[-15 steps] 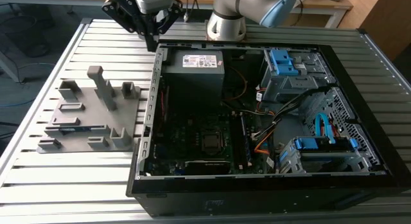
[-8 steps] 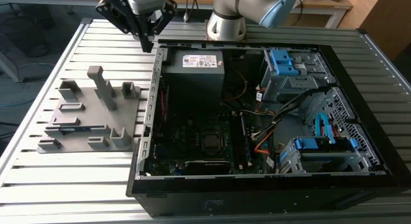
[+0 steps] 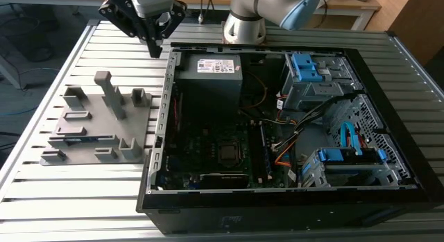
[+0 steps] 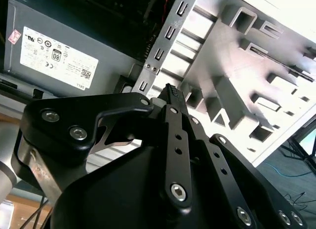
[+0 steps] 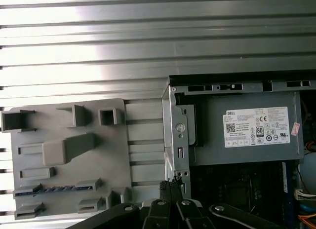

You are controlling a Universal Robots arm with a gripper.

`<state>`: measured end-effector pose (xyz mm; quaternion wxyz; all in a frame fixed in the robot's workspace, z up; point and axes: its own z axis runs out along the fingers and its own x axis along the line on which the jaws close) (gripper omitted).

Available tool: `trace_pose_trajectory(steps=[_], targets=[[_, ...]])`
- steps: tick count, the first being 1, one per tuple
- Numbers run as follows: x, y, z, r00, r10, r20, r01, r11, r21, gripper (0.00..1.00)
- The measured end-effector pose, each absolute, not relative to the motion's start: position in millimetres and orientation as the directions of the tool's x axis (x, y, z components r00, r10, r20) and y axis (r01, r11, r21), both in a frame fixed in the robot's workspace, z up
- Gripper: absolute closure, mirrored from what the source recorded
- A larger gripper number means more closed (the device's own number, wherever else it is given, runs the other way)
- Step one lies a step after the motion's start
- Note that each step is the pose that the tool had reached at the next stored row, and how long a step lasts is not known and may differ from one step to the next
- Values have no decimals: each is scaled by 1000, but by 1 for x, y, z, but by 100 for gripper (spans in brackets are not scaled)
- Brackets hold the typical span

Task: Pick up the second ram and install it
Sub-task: 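Reach for the second ram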

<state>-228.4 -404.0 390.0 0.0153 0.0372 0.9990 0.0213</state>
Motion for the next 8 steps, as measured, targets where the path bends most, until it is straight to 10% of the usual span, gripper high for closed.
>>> trace_pose_trajectory(steps=[8], targets=[[-245,-415,387,-997,74,-29,72,996,44,90]])
